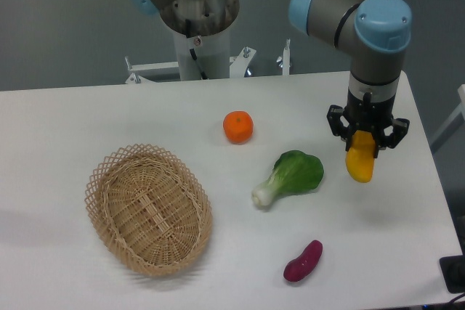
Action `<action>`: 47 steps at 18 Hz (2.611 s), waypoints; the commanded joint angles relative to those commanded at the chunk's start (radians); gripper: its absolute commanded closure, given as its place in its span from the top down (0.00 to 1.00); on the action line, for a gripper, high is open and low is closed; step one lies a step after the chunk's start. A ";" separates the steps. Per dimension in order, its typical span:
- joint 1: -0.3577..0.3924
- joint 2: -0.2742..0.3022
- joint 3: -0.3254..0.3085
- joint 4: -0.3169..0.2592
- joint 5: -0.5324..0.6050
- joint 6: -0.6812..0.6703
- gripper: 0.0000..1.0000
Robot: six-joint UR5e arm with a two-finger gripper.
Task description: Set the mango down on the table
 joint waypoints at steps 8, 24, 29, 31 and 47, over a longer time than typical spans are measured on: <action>-0.002 -0.005 0.000 0.003 0.002 -0.002 0.41; -0.003 -0.113 0.020 0.172 0.009 0.000 0.40; -0.003 -0.198 0.090 0.178 0.011 -0.002 0.40; -0.003 -0.222 0.098 0.189 0.011 -0.003 0.40; -0.054 -0.339 0.045 0.341 0.009 -0.025 0.40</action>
